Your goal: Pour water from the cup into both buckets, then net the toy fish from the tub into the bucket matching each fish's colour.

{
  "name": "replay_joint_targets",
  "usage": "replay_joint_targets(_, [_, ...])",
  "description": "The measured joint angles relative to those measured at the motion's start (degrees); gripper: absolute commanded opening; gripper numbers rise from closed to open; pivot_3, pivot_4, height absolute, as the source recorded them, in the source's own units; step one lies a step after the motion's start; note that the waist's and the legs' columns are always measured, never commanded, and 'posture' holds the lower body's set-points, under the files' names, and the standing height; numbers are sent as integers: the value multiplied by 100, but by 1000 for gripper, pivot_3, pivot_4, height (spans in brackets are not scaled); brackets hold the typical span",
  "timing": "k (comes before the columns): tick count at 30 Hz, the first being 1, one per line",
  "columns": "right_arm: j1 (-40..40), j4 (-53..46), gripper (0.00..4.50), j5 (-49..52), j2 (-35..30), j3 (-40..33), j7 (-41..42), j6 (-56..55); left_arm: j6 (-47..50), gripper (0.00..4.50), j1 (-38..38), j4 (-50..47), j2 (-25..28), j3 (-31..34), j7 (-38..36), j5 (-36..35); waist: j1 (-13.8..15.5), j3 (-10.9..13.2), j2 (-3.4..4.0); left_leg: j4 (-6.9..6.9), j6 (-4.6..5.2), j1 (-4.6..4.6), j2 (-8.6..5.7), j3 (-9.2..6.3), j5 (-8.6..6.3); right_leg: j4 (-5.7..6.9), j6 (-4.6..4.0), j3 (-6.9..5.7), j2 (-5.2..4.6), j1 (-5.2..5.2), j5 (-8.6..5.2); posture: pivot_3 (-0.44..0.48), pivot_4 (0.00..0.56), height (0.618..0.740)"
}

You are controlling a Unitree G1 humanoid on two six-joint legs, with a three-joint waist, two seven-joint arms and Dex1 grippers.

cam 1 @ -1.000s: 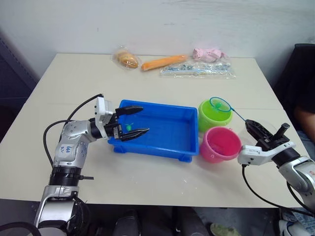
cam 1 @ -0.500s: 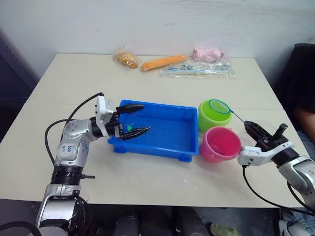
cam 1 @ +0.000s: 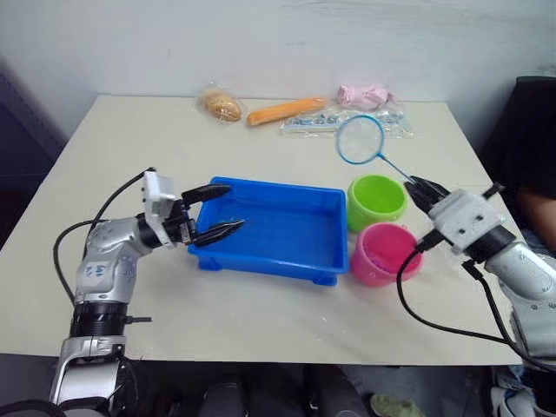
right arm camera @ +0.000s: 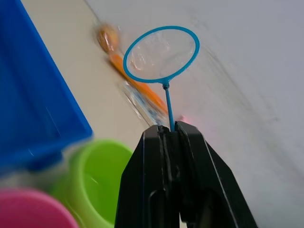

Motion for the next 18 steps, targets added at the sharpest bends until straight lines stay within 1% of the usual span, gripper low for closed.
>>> replay_joint_targets(2, [-470,-266,0,773,6,403,221,1128,13,4462,243,-62,178,196,2,-37,7,0,0,0,7,-2,-3,-1,-3,-2,0,-3,-9,1,0,0,150,740])
replay_joint_targets(3, [-647,-322,0,945,16,558,254,1511,17,4462,331,-97,249,245,12,-42,7,0,0,0,9,-3,-3,-1,-4,-5,0,-3,-11,1,0,0,150,740])
replay_joint_targets(6, [-1331,-292,0,1249,125,1296,234,2841,29,4462,654,-181,481,524,108,-64,2,0,-1,0,11,-7,-3,-4,-5,-6,-2,-6,-24,-2,-1,0,150,740])
replay_joint_targets(8, [-1604,-74,0,1281,246,1687,216,3443,33,4462,807,-195,526,714,204,-82,17,0,-1,-1,12,-12,-4,-7,-6,-8,-4,-14,-29,-5,-2,0,150,740])
replay_joint_targets(11, [-1898,381,0,1230,261,2185,365,3872,16,4462,1184,-232,538,945,375,-88,19,0,-1,-1,23,-18,-10,-6,-12,-10,-4,-19,-31,-5,-2,0,150,740])
replay_joint_targets(13, [-2108,896,0,1002,413,2486,416,3877,36,4462,1530,-390,531,1085,534,-94,2,-2,-5,-1,27,-21,-11,-2,-14,-10,-3,-18,-33,-6,-1,0,150,740])
replay_joint_targets(18, [-2574,1657,0,463,723,2963,450,3791,224,4462,1857,-843,548,1241,747,-170,-9,-2,-5,-2,25,-22,-6,-1,-14,-10,-3,-19,-33,-14,-1,0,150,740])
